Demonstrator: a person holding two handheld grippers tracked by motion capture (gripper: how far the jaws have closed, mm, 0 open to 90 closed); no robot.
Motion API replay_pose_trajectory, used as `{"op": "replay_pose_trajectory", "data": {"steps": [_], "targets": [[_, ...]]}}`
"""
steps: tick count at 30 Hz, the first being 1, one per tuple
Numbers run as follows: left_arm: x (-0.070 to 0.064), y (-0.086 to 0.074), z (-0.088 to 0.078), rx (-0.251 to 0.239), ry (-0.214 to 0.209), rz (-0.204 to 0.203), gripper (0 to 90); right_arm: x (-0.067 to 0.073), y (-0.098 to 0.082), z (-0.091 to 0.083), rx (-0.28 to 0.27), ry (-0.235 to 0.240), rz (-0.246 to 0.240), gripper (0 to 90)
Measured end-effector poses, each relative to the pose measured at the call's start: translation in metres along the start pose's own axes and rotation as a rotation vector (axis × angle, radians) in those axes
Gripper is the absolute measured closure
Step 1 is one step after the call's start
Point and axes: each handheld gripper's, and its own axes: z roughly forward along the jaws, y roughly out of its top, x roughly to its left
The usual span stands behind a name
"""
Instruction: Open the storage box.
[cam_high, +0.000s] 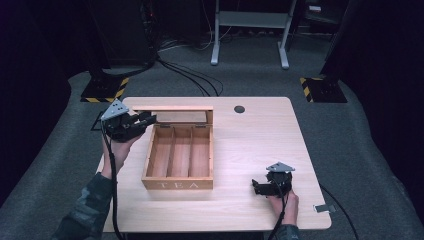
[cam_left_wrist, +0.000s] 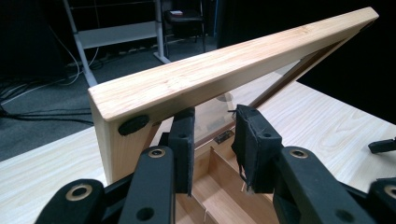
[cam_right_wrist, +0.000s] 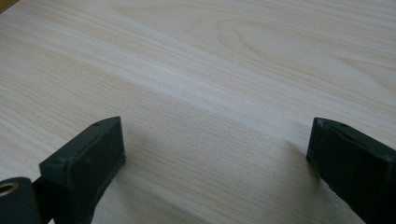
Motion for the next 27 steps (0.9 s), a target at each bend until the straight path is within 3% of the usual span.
{"op": "replay_pose_trajectory", "data": {"steps": [27], "targets": [[0.0012,0.0024,0.0012,0.004,0.004,0.001,68.5,0.0001,0.0000,0.0001,0.000,-0.002,0.001,3.7]]}}
